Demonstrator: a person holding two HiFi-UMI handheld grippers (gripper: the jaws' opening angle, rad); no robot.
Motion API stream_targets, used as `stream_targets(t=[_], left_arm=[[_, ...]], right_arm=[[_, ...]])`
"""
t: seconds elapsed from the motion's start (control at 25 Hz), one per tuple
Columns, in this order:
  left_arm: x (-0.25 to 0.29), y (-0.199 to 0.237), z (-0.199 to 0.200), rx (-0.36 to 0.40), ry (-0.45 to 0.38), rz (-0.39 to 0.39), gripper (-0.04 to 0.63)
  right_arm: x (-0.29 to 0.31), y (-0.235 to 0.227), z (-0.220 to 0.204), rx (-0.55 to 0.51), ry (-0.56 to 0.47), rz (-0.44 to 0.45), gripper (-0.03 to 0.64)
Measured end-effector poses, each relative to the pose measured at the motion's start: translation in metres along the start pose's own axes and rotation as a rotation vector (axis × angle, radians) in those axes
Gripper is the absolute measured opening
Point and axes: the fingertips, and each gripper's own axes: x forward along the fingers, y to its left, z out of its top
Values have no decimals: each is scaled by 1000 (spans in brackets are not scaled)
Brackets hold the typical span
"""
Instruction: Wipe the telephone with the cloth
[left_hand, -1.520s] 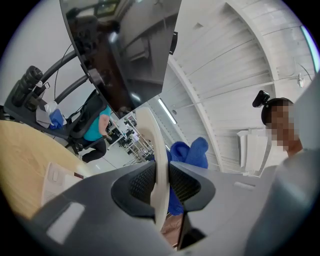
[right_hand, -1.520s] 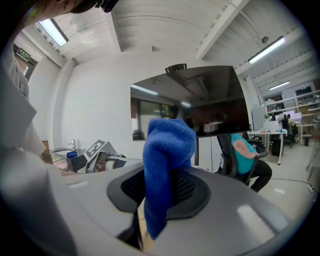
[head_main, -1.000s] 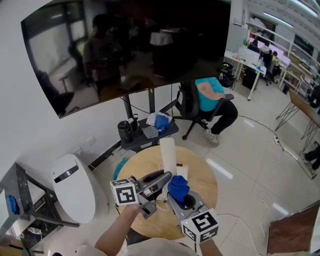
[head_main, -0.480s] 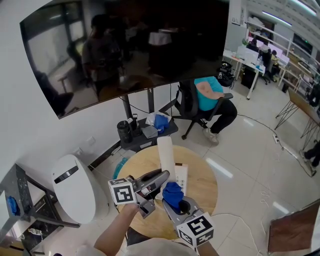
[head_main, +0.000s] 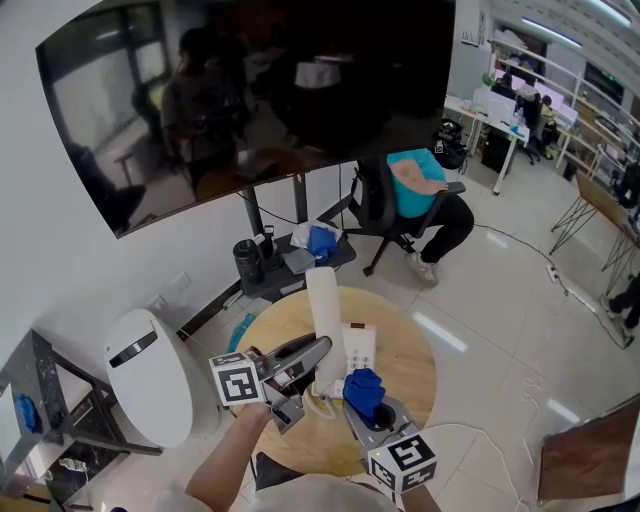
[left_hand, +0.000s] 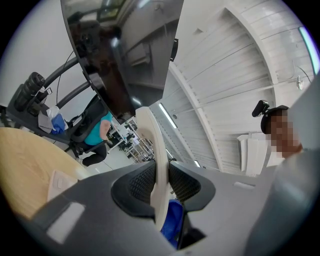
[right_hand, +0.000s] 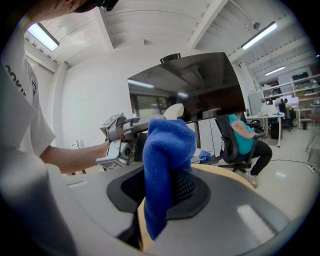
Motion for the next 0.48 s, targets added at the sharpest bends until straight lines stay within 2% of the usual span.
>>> stream_targets(t=[0.2,0.48], left_arm=[[4,-7,-8,2,23,-23,78],[6,-14,-21,24,76,-33,78]], right_arm=[[5,-8,-8,13,23,-5,86],[8,-17,0,59,-4,6,86]])
